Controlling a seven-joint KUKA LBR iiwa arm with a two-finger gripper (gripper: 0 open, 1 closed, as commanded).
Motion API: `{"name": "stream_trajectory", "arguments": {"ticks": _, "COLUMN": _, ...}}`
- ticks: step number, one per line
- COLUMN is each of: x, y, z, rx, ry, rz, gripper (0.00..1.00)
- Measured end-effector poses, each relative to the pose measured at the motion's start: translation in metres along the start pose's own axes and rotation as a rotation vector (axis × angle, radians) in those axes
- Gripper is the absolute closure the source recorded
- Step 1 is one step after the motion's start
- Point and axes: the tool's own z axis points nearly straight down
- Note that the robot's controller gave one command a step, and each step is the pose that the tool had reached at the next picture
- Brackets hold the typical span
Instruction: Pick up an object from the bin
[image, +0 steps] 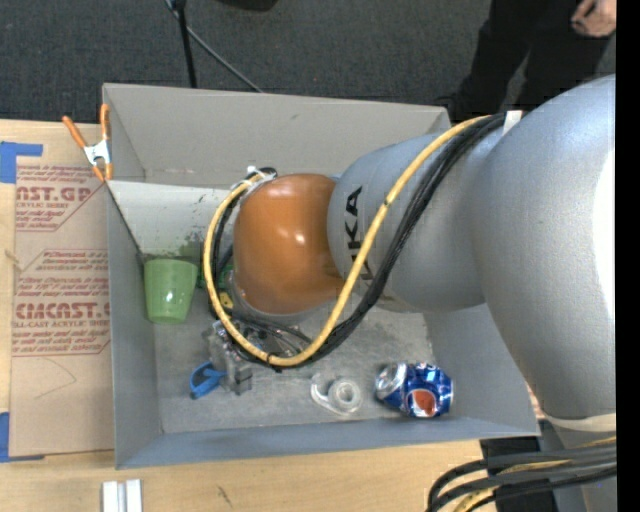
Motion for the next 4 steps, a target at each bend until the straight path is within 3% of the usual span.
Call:
{"name": "stream_trajectory", "arguments": {"ticks": 1, "x": 0.024, "y": -0.027, "z": -0.005, "rx": 0.002, "ry": 0.009, "rz": -0.019, "gripper": 1.00}}
{"name": "stream_trajectory", "arguments": {"ticks": 2, "x": 0.012, "y": -0.011, "z": -0.088, "rx": 0.002, "ry": -0.002, "rz": -0.017, "gripper": 1.00}}
{"name": "stream_trajectory", "arguments": {"ticks": 3, "x": 0.000, "y": 0.018, "z": -0.052, "rx": -0.001, "ry": 0.009, "rz": -0.023, "gripper": 1.00}}
{"name": "stream_trajectory", "arguments": {"ticks": 4, "x": -0.016, "y": -0.008, "z": -0.146, "rx": 0.002, "ry": -0.002, "rz": -0.182, "gripper": 1.00}}
